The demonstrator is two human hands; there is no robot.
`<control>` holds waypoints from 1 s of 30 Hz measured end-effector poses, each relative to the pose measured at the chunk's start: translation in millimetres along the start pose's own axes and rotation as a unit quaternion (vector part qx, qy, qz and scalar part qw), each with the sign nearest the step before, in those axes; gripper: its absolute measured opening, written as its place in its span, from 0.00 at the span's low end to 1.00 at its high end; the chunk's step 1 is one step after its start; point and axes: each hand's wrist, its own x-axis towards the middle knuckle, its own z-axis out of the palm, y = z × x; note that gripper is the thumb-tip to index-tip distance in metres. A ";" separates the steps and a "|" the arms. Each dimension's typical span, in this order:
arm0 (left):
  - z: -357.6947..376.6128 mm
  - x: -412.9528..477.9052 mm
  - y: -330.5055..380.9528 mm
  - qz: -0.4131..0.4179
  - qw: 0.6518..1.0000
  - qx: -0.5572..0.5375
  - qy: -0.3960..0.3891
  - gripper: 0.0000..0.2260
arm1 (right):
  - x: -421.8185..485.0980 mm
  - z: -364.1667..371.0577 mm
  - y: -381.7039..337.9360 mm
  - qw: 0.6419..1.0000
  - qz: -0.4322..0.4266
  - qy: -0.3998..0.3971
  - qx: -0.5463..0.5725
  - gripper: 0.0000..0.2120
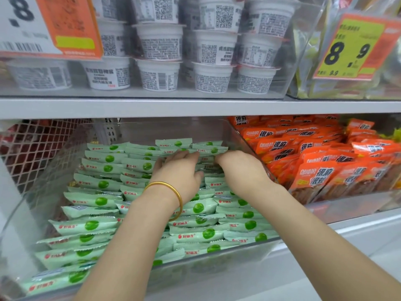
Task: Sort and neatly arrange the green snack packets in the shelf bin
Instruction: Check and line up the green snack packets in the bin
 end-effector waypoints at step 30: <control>-15.4 -14.4 0.9 0.047 0.960 -0.228 0.158 0.26 | -35.1 -8.5 16.1 0.935 -0.111 0.265 0.207 0.31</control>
